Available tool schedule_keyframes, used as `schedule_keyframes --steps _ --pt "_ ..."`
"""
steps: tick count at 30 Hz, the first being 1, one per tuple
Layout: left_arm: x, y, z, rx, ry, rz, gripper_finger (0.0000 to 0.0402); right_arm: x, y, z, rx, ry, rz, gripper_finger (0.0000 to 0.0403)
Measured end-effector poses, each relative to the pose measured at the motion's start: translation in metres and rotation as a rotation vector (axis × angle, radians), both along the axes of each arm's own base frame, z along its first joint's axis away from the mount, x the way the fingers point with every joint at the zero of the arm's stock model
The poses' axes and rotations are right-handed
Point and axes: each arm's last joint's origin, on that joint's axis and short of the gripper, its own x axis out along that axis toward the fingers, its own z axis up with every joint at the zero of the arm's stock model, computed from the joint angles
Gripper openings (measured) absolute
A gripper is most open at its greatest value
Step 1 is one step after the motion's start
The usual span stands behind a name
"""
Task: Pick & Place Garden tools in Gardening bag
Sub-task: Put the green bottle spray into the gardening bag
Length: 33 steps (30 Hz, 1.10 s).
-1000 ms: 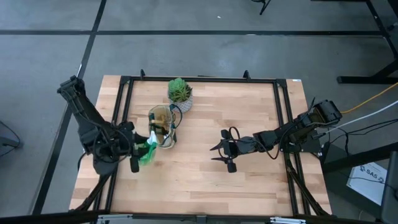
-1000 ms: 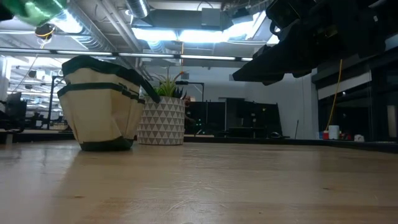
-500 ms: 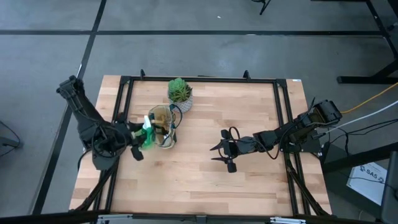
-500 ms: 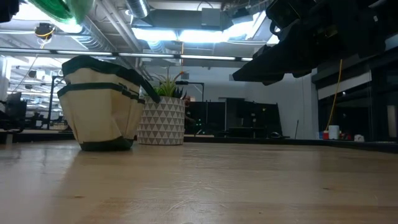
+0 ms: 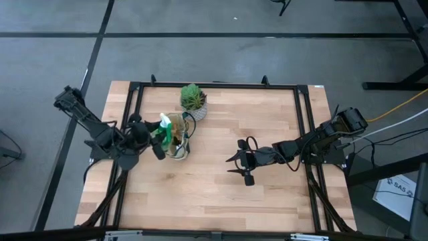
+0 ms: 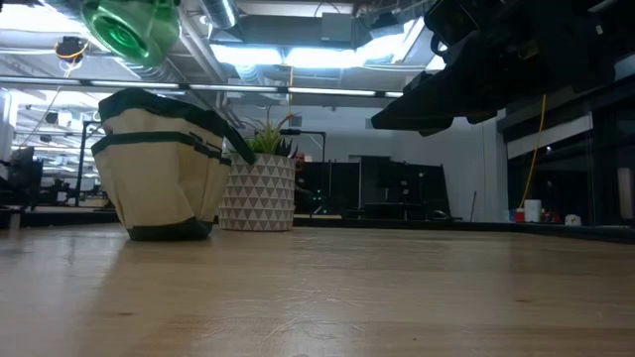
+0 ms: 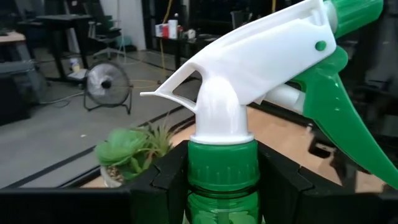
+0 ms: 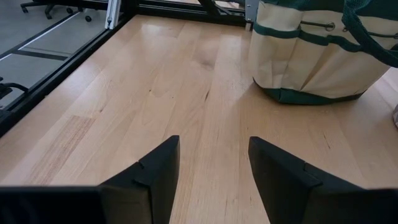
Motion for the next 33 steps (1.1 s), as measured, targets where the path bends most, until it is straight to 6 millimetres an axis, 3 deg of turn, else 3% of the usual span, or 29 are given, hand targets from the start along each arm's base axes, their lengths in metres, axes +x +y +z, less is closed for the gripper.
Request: schedule_keyframes --steps 7,14,21,26,33 --pt "0.016 0.015 0.008 -0.006 0.015 0.027 0.0143 0.000 0.000 0.000 0.000 0.000 0.000 0.0195" --pt "0.035 0.030 0.021 0.065 0.087 -0.211 0.0143 0.000 0.000 0.000 0.000 0.000 0.000 0.0195" --pt "0.031 0.052 0.027 0.094 0.091 -0.304 0.0143 0.000 0.000 0.000 0.000 0.000 0.000 0.0195" --pt "0.019 0.062 0.012 0.103 0.059 -0.309 0.0147 0.000 0.000 0.000 0.000 0.000 0.000 0.0195" --pt "0.003 0.071 -0.019 0.085 -0.150 -0.326 0.0146 0.000 0.000 0.000 0.000 0.000 0.000 0.0195"
